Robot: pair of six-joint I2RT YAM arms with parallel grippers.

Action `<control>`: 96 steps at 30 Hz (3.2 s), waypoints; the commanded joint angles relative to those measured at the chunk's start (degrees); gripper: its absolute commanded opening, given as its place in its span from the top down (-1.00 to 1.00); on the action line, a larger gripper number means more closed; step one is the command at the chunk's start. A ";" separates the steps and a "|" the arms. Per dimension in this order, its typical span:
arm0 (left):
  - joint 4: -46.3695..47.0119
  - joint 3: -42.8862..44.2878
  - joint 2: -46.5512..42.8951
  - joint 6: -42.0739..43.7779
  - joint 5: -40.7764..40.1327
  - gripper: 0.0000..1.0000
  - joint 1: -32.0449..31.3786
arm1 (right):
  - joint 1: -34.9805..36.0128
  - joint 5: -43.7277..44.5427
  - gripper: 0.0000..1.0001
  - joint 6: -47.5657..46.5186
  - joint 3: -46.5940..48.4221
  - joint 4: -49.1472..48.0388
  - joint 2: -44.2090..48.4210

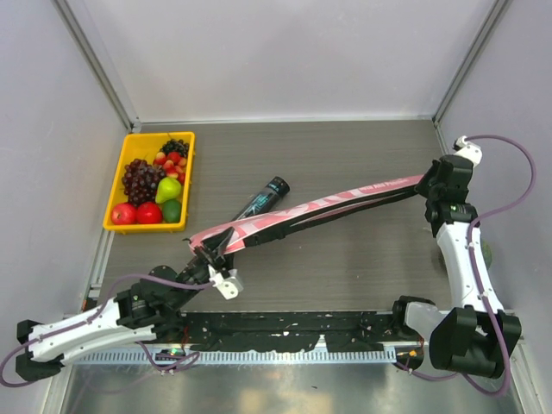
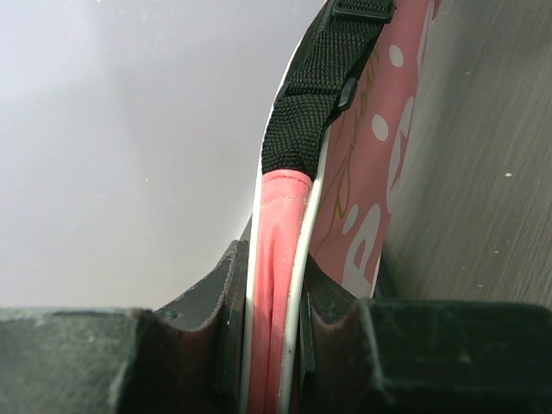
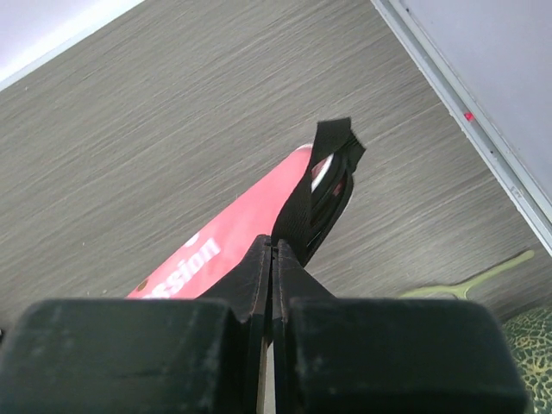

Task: Pack up the badminton gear
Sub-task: Zip the racket bag at the center of the board, then place the racket bag at the center of the board.

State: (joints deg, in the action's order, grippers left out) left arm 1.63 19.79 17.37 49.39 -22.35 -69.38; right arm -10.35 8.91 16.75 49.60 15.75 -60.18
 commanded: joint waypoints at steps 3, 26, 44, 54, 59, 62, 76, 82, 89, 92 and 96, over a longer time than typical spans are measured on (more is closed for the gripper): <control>3.22 6.75 -6.99 2.82 -9.38 1.00 0.30 | -3.53 2.43 0.89 0.74 6.11 -4.85 -2.83; -4.87 10.97 -10.95 2.65 -11.92 1.00 0.30 | -9.86 -1.52 0.89 4.60 10.51 -5.91 -9.69; 1.97 19.83 6.34 2.91 1.52 1.00 0.30 | -5.66 -35.61 -0.53 -0.74 19.04 -3.10 1.46; 9.96 32.05 29.72 -3.92 8.70 1.00 15.66 | 1.30 -35.63 -0.63 -3.32 9.82 -3.53 17.02; 9.36 44.34 44.74 -12.72 13.47 1.00 24.72 | 2.00 -33.17 -0.62 0.64 8.67 -2.48 20.62; 9.35 50.59 53.89 -15.98 16.71 1.00 28.59 | 2.70 -33.08 -0.63 2.14 7.88 -2.56 21.69; 32.03 47.71 74.38 -7.03 51.95 1.00 44.68 | 6.39 -31.94 -0.63 -0.49 8.05 -1.07 21.07; 33.89 49.20 81.06 0.86 57.07 1.00 47.41 | 7.27 -30.70 -0.63 -2.43 9.28 0.77 20.37; 28.15 56.15 87.22 8.45 56.01 0.65 47.94 | 7.54 -29.39 -0.63 -2.95 10.33 1.48 20.11; 34.48 53.87 87.84 3.37 54.26 -0.05 47.94 | 7.54 -29.03 -0.63 -2.96 10.86 2.18 19.14; 35.38 52.45 86.53 0.10 52.77 -0.99 47.94 | 7.62 -29.47 -0.64 -2.17 10.95 2.97 18.52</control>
State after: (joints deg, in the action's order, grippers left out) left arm 28.38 72.73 105.67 52.60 31.64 -21.67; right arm -3.09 -21.06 14.68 58.19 18.96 -40.95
